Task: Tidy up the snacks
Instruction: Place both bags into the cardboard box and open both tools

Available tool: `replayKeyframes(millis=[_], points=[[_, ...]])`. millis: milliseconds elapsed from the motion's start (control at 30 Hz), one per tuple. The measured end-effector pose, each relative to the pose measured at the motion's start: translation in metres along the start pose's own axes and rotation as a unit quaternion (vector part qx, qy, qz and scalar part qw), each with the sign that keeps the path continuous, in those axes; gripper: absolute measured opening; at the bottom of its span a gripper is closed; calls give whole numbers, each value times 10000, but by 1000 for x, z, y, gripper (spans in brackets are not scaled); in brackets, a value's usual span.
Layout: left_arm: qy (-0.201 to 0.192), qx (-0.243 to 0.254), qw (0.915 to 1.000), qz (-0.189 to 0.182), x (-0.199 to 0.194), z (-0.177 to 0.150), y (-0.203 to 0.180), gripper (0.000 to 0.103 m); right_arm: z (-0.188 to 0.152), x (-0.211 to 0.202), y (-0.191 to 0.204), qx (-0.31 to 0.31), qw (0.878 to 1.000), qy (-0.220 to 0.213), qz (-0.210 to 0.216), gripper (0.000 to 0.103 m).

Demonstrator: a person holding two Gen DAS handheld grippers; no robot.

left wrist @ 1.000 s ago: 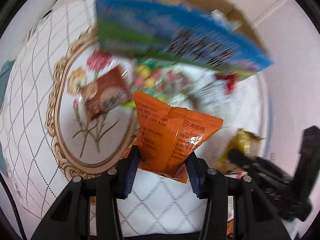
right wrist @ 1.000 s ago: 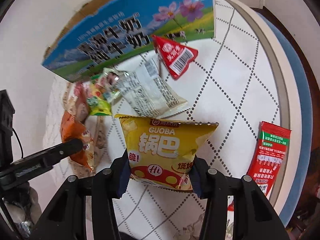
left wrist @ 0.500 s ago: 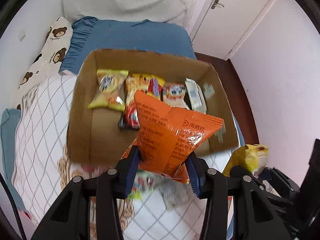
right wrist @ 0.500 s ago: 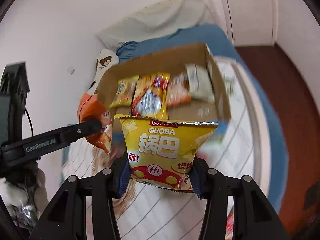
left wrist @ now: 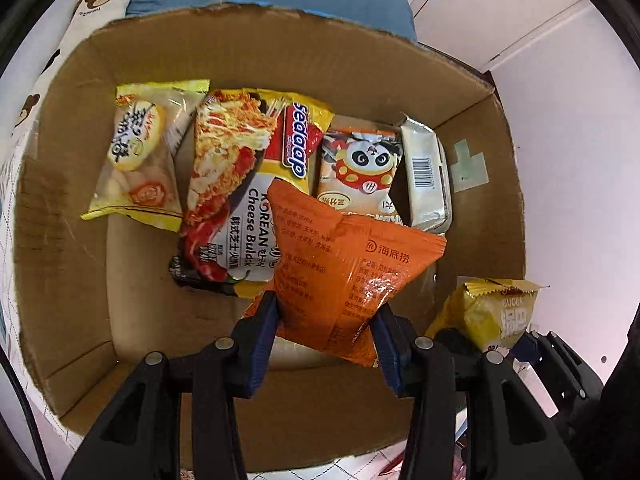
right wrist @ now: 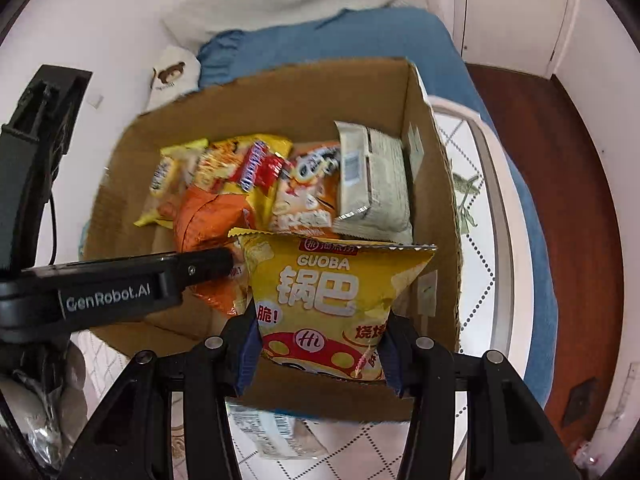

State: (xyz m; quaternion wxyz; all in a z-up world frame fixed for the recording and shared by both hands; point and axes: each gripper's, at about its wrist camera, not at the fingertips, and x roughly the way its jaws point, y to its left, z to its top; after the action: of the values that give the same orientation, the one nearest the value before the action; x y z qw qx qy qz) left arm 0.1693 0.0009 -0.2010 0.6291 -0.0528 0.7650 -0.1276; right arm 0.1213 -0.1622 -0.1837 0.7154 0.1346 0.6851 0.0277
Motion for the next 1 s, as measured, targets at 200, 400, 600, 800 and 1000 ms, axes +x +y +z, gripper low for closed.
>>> replayKeyframes(millis=[200,400,600,800,1000], points=[[123,-40,9999,2,4,-5,1,43,5,9,0,-55,9997,217,-21,53],[-94,-21,10000,11,-12,-4,8,87,9,12,-2,-14,9992,395,-29,87],[-583,93,9978,317,-41,-9,11,90,7,8,8,-58,9991,385,-175,87],[-1220,254,9898,691,-68,-31,16,90,-8,-18,13,-52,9994,-48,-352,87],[-1783,440,9770,1084,-88,-58,22,90,-26,-47,23,-221,9968,-538,-554,87]])
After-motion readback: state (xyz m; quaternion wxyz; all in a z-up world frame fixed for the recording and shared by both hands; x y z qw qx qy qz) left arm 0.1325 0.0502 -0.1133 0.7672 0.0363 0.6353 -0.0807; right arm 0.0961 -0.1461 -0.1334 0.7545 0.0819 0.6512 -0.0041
